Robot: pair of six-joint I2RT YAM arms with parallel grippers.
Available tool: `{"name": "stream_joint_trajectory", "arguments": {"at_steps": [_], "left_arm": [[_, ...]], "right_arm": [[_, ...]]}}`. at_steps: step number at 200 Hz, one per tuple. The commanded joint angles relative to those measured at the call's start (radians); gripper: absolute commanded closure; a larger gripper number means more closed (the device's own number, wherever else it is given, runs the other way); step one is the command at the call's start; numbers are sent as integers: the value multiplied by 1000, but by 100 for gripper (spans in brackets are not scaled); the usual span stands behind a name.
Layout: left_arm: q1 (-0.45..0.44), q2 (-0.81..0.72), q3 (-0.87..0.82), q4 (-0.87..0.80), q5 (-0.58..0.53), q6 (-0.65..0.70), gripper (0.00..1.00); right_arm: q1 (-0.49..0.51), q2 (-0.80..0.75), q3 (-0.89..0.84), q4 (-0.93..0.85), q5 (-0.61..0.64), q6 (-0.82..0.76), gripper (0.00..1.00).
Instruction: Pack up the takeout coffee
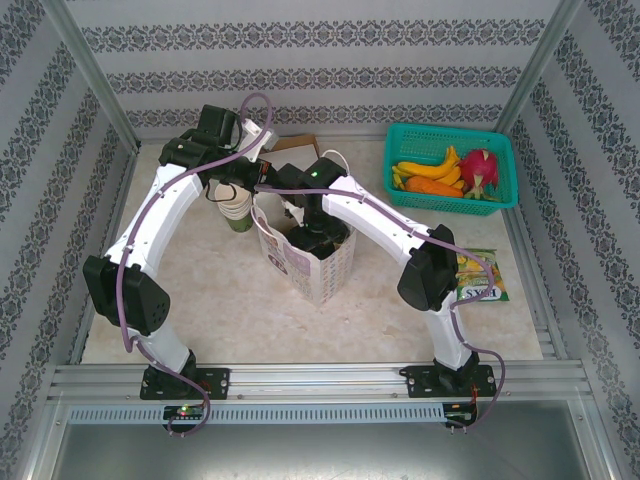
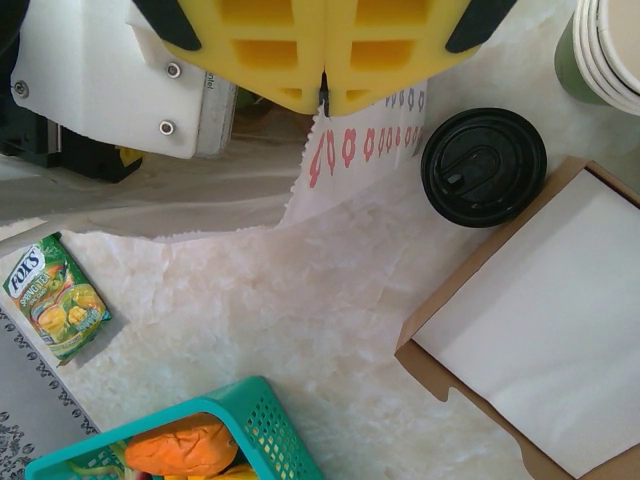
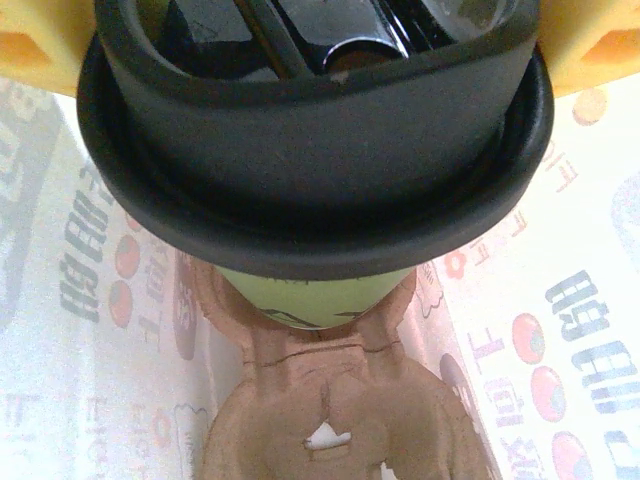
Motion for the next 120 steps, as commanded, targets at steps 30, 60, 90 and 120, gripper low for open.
{"name": "stream_joint_trajectory", "arguments": {"at_steps": [30,60,90,120], "left_arm": [[6,16,-10,9,29,16,100],[6,14,-10,11,30,16,100],[7,17,-6,12,34,14,100],[6,17,-3,10,34,14,100]], "right_arm": [[-17,15,-21,20,2,11,45],[-23,18,-41,25,13,13,45],[-29,17,-72,42,9,18,45],[-31,21,-87,45,0,23,45]]}}
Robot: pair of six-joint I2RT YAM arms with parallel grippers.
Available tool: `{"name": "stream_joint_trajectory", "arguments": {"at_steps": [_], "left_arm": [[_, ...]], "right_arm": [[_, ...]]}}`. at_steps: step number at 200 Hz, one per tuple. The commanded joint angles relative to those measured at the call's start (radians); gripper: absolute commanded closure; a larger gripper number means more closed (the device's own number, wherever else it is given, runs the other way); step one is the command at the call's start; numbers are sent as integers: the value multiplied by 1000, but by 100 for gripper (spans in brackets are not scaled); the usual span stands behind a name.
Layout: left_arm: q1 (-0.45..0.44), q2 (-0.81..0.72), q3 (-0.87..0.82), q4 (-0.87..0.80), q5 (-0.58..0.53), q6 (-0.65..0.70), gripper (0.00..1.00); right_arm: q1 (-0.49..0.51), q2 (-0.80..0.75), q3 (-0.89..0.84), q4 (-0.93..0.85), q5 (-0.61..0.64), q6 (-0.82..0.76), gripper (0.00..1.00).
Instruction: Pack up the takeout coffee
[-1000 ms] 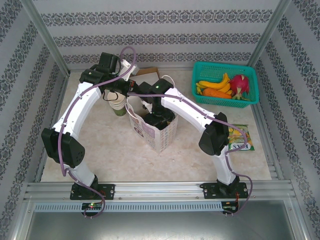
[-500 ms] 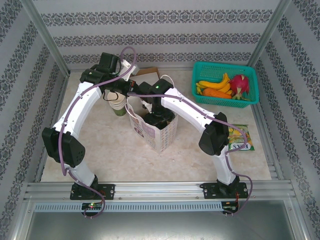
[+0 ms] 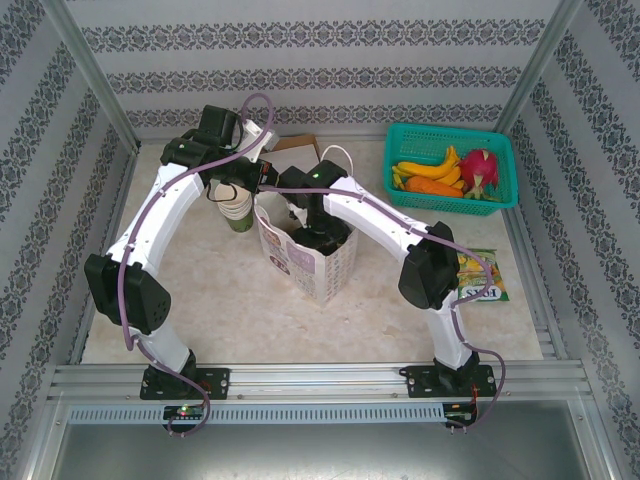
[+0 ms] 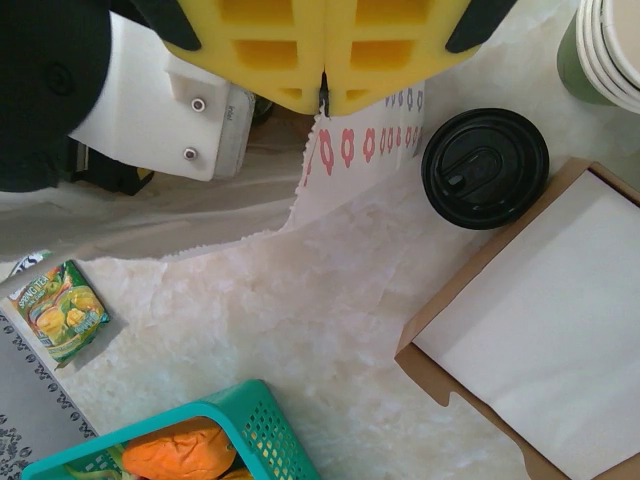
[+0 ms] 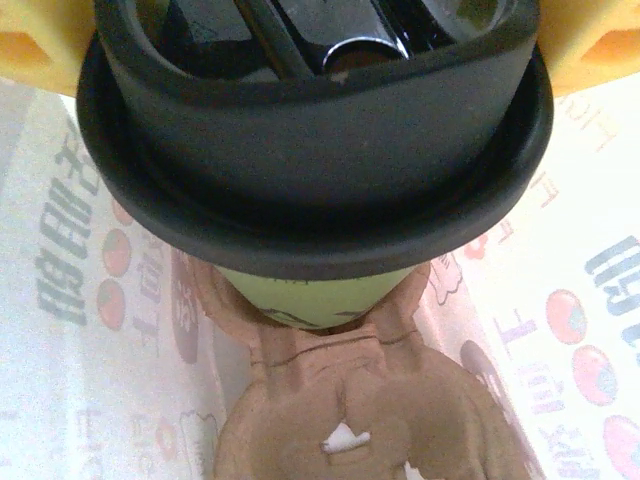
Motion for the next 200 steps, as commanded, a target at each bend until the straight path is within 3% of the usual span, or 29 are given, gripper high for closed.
{"name": "stream_joint_trajectory", "arguments": {"at_steps": [1,200], "left_arm": [[6,10,-3,10,30,14,100],[8,14,5,2,29,16,100]], "right_arm": [[-5,21,-14,2,1,18,45],[-8,16,-61,12,15,24,45]]}}
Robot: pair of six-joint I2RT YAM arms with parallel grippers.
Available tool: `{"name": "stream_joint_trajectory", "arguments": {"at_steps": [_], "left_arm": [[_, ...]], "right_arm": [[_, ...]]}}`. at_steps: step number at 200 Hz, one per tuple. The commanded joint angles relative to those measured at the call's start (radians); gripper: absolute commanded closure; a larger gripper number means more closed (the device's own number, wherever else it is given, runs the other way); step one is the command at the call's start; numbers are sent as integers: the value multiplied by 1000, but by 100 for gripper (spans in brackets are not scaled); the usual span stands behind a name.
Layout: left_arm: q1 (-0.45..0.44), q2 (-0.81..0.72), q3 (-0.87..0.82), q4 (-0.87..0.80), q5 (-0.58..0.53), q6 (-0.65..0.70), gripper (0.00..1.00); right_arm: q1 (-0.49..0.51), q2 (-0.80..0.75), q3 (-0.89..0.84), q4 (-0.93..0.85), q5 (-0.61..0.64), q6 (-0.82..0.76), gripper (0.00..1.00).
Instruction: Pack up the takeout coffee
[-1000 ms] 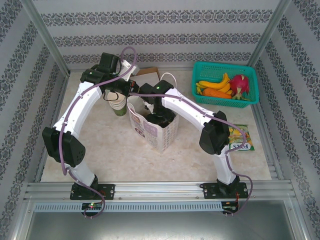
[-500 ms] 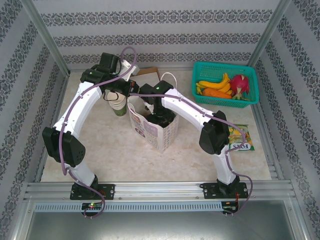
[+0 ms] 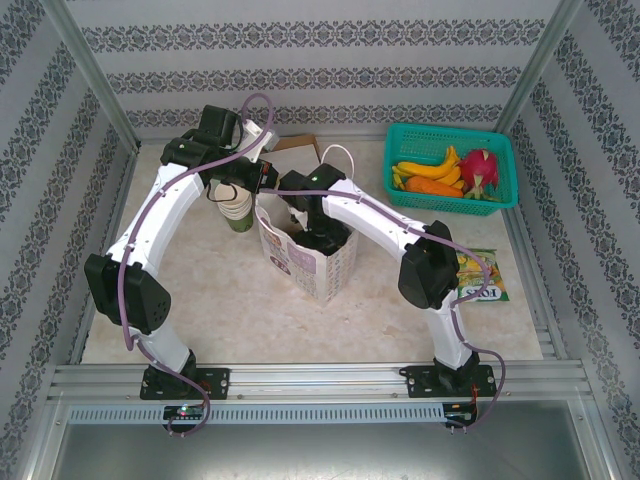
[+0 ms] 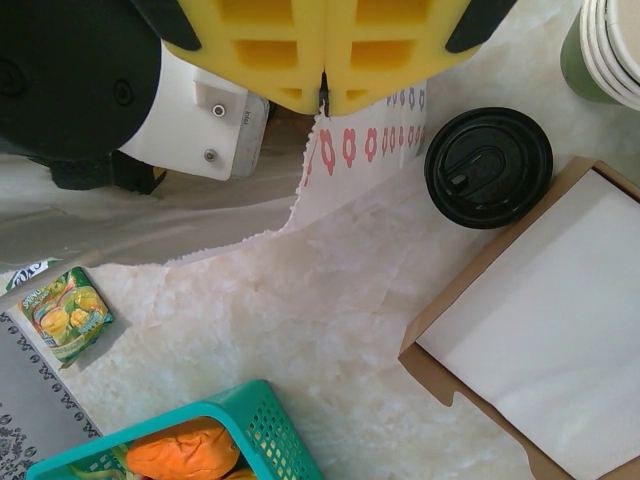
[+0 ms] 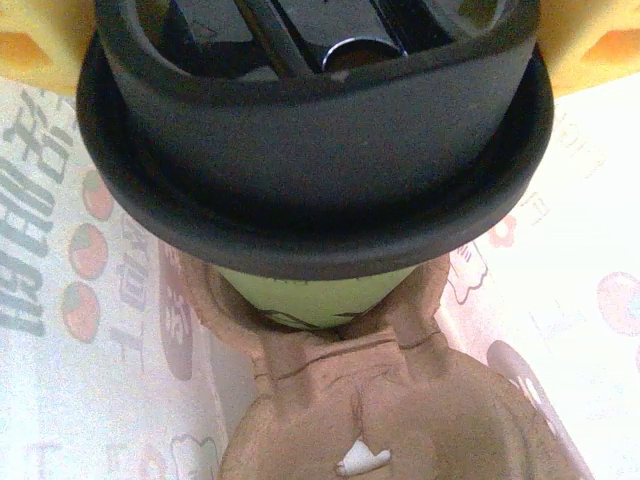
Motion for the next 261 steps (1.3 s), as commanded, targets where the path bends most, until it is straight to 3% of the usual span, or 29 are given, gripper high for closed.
{"name": "stream_joint_trajectory", "arguments": {"at_steps": [1,261], "left_arm": [[7,14,5,3,25,17,100],[6,18,13,-2,20,18,100]], "right_arm": [[-8,13,-18,-9,14,23,45],[-8,37,-15,-27,-56,2,45]]}}
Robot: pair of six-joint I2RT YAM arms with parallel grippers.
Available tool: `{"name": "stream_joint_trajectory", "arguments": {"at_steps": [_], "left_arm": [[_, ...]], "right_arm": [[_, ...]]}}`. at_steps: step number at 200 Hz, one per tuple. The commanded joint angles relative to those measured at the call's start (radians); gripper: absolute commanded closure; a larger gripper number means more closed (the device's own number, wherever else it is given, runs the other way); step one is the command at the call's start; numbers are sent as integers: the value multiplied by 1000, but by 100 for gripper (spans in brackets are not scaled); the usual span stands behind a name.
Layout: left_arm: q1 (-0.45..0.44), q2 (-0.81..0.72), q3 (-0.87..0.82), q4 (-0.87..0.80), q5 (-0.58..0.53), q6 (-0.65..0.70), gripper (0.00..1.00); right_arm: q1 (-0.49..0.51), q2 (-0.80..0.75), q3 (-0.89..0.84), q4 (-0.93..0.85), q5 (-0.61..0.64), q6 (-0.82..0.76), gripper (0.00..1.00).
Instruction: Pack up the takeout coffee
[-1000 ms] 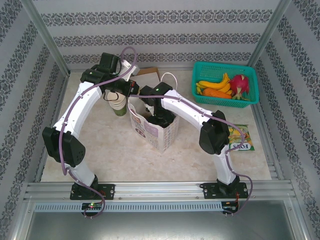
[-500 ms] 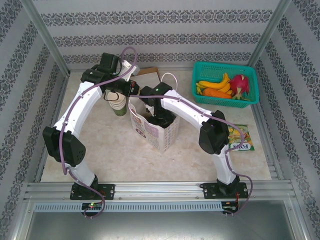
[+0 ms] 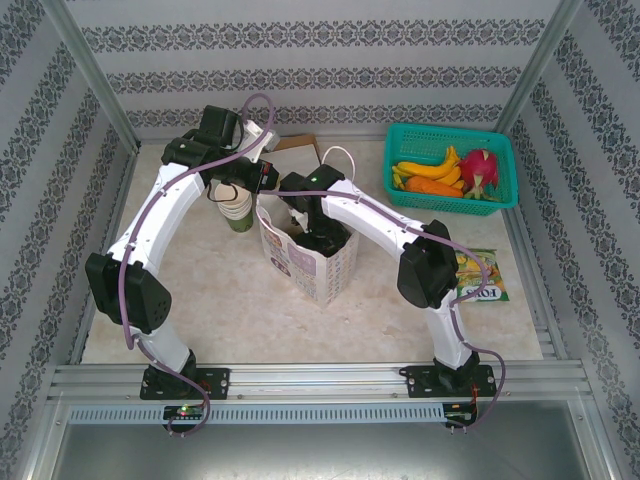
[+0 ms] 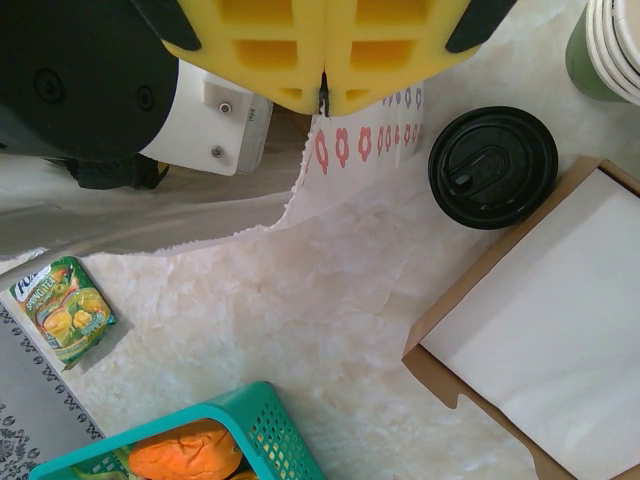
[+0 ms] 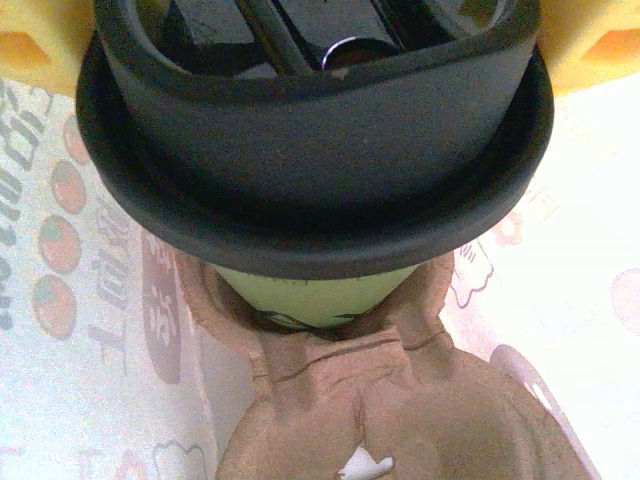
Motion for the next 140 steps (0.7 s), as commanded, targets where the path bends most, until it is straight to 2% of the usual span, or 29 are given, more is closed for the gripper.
{"name": "stream_joint_trajectory", "arguments": {"at_steps": [1,140], "left_arm": [[7,13,13,-2,13,18,100],[6,11,14,-2,34,15,100]], "right_arm": [[-8,29,-11,-14,-28,2,45],[-21,80,-107,67,23,7,45]]}}
